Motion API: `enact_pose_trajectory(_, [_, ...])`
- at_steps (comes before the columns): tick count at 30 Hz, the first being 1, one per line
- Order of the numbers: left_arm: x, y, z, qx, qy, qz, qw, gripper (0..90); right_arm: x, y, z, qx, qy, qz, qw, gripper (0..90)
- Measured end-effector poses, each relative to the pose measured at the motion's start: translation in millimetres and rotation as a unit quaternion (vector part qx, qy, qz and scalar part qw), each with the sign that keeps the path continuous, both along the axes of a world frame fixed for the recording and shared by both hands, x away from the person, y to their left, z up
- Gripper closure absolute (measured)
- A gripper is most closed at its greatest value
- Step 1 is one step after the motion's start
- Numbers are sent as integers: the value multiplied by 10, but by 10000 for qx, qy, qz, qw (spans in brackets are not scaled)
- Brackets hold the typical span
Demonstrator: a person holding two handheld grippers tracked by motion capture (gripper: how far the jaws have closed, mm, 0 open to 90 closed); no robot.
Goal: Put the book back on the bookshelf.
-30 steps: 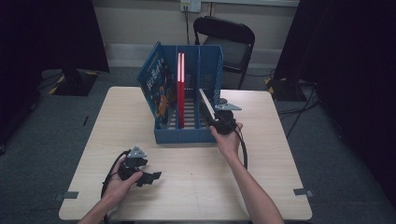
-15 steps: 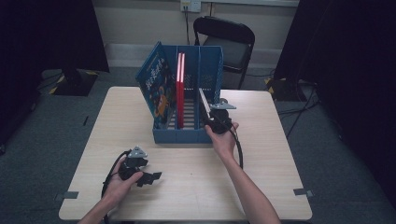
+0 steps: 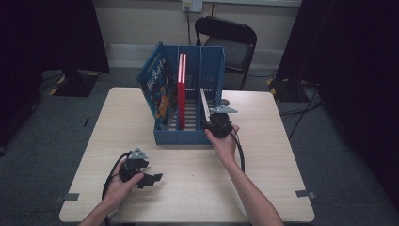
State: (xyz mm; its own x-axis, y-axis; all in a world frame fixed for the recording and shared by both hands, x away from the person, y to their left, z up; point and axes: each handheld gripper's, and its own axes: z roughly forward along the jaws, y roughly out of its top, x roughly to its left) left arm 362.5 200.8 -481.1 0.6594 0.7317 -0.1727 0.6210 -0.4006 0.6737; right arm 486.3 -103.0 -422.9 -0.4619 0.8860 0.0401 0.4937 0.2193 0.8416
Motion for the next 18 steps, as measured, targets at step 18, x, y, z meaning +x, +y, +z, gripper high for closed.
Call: enact_pose_trajectory(18, [3, -5, -6, -3, 11, -25, 10000, 183, 100, 128, 19, -63, 7, 18, 10000, 600])
